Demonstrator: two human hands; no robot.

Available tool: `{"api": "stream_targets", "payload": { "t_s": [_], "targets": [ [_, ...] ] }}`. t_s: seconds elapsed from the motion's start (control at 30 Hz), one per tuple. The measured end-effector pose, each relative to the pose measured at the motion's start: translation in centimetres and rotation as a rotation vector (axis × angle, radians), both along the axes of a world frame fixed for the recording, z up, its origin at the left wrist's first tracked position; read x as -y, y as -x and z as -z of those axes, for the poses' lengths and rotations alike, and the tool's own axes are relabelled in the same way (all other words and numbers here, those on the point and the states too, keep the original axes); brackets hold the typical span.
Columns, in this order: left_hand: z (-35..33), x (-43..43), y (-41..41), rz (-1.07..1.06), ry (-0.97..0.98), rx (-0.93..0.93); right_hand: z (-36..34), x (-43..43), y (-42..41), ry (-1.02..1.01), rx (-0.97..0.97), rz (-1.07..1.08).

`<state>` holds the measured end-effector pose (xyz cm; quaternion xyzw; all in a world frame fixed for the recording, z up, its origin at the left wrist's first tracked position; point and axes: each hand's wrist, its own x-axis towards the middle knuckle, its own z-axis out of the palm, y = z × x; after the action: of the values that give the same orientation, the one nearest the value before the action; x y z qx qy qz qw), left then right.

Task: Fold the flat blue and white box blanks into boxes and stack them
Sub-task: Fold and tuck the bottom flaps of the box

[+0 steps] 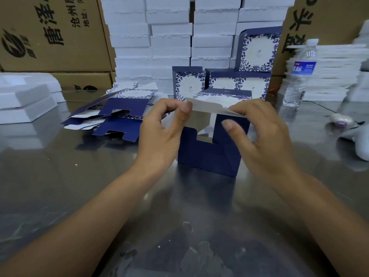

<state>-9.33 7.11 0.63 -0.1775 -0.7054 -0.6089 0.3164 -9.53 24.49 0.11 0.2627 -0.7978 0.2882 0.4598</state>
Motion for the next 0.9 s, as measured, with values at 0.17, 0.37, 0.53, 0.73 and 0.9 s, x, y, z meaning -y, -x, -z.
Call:
{"api": "stream_targets", "payload": {
  "t_s": [0.17, 0.37, 0.53, 0.73, 0.9],
  "targets": [
    [0.6, -0.3, 0.0, 0.271, 0.023, 0.077, -0.4, -0.3, -0.1, 0.222, 0.057, -0.073],
    [1.0, 0.1, 0.6, 0.289, 0.117, 0.085, -1.1, -0.4, -0.3, 0.438, 0.171, -0.238],
    [1.8, 0.1, 0.9, 0.074, 0.158, 0.122, -1.2, 0.2, -0.6, 0.42, 0.112, -0.347],
    [2.3, 0.4, 1.0, -0.25, 0.455, -0.029, -1.1, 0.5, -0.8, 0.405, 0.116, -0.374],
    [2.2, 0.6, 1.1, -0.286, 0.513, -0.058, -1.0, 0.6, -0.9, 0.367, 0.171, -0.344]
  ]
}}
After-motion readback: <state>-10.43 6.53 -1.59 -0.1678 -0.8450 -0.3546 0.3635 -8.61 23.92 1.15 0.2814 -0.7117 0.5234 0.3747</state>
